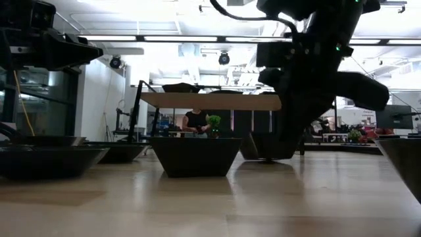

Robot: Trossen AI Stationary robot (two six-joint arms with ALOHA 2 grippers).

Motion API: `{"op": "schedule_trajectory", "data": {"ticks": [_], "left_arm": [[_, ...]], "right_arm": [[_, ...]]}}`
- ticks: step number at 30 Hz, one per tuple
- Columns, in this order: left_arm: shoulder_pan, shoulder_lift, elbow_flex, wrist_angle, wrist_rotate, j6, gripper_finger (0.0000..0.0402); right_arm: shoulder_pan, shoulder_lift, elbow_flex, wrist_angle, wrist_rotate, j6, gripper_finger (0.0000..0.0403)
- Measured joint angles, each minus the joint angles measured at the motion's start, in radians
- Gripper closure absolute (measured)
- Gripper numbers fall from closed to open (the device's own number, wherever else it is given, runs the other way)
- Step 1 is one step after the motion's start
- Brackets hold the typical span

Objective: Pick & Place Mini shaped plates
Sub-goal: Stack the black distorted square plate on top of the black distorted square plate on the shelf

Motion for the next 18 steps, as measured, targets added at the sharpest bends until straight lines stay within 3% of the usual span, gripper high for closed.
{"op": "schedule_trajectory", "data": {"ticks": [18], "left_arm": [[0.0,0.0,0.0,0.0,0.0,0.0,0.0346]], "right_arm": [[0.005,0.0,0.16,-0.104,0.12,-0.082,0.0402]]}}
